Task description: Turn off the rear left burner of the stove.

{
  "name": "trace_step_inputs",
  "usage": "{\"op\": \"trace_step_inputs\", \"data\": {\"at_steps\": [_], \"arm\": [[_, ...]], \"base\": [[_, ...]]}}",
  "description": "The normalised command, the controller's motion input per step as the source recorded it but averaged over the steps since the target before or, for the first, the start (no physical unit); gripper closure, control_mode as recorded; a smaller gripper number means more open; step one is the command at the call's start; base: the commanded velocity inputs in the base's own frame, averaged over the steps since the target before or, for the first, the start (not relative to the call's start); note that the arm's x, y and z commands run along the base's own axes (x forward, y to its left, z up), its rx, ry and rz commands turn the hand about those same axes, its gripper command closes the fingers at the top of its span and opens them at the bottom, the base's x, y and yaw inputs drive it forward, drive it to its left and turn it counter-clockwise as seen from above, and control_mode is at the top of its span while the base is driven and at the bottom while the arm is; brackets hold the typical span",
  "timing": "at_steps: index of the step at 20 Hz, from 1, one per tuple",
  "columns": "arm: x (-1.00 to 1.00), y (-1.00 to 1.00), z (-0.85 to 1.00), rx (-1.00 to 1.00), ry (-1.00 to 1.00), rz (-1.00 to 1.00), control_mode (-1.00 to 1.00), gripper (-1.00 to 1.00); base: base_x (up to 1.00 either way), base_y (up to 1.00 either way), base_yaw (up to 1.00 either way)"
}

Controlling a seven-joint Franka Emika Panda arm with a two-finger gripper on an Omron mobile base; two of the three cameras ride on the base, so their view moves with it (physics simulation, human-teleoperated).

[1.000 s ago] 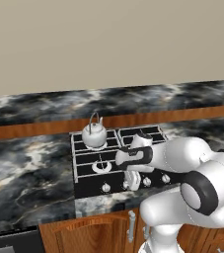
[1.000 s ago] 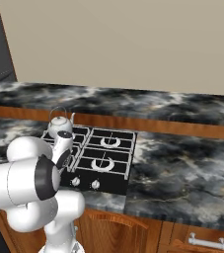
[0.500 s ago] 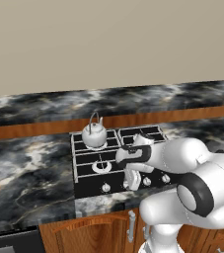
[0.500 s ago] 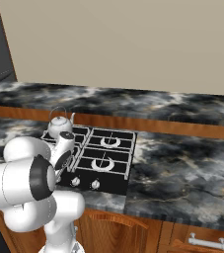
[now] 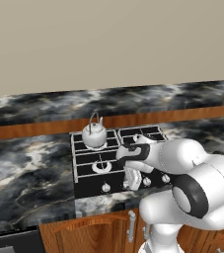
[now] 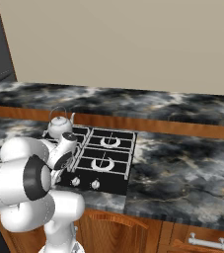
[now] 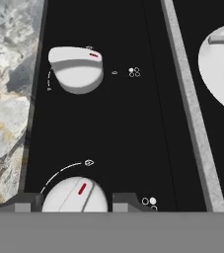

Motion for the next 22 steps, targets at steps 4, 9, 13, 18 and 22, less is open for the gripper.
{"op": "trace_step_inputs", "data": {"at_steps": [4,9,13,18,22], "arm": [[0.01,0.21,0.0,0.0,0.08,-0.5,-1.0,1.0],[0.0,0.33,0.0,0.0,0.08,-0.54,-1.0,1.0],[0.0,0.14,-0.05,0.0,0.08,-0.56,-1.0,1.0],[-0.01,0.0,-0.02,0.0,0.12,-0.61,-1.0,1.0],[-0.04,-0.01,-0.05,0.0,0.08,-0.59,-1.0,1.0]], "base": [[0.0,0.0,0.0],[0.0,0.0,0.0],[0.0,0.0,0.0],[0.0,0.0,0.0],[0.0,0.0,0.0]]}}
